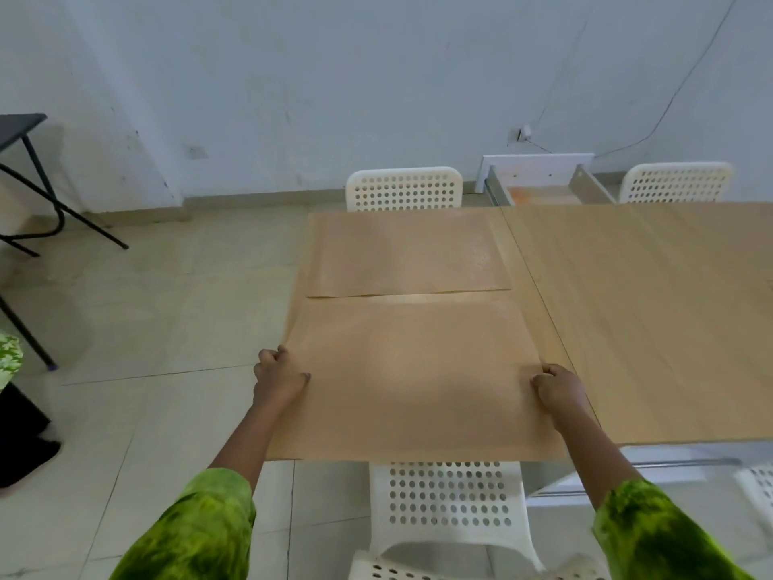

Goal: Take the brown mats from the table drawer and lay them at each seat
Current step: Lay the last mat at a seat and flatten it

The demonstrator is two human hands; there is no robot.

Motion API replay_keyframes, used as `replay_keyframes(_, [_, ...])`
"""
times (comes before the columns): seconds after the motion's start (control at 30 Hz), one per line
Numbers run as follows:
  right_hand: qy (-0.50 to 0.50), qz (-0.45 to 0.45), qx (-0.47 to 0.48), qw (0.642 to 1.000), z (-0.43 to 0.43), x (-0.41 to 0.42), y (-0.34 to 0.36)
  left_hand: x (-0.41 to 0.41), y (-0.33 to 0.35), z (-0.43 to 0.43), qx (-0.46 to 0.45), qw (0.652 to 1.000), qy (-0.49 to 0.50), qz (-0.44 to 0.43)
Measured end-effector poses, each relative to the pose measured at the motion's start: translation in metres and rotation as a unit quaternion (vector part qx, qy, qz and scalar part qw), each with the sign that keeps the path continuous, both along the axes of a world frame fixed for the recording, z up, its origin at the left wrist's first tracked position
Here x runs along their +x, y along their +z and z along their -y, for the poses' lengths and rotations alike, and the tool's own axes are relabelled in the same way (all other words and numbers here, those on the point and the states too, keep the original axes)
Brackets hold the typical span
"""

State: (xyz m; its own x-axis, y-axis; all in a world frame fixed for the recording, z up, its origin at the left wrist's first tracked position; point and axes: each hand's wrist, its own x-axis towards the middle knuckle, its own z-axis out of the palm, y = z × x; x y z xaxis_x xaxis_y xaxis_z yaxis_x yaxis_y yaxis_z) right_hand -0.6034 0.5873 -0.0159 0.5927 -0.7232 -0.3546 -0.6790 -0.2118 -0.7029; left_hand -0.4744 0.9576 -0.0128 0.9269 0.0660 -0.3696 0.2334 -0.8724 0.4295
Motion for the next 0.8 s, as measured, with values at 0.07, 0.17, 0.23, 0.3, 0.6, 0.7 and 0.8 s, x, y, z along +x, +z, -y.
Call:
replay_keyframes(0.07, [0.004, -0.019, -0.021, 1.0, 0.0, 0.004, -0.001, 0.003, -0.003, 0.0, 0.005, 1.0, -0.011, -0.006])
replay_keyframes(0.17, [-0.007, -0.043, -0.045, 0.998, 0.001, 0.009, -0.002, 0.007, -0.006, 0.001, -0.014, 1.0, 0.002, -0.005])
replay_keyframes(0.23, [-0.009, -0.052, -0.061, 0.997, 0.002, 0.012, -0.002, 0.008, -0.008, 0.003, -0.021, 1.0, 0.009, -0.001])
replay_keyframes(0.3, [-0.01, -0.054, -0.069, 0.996, 0.004, 0.013, -0.002, 0.008, -0.008, 0.007, -0.015, 1.0, 0.009, -0.003])
replay_keyframes(0.6, [-0.021, -0.058, -0.085, 0.994, 0.015, 0.022, 0.001, 0.003, -0.021, 0.015, 0.042, 0.998, -0.045, -0.005])
replay_keyframes(0.7, [-0.019, -0.059, -0.088, 0.994, 0.017, 0.026, 0.0, 0.003, -0.024, 0.015, 0.066, 0.996, -0.062, 0.003])
replay_keyframes(0.8, [-0.02, -0.065, -0.09, 0.994, 0.017, 0.027, 0.0, 0.003, -0.025, 0.016, 0.076, 0.995, -0.062, 0.004])
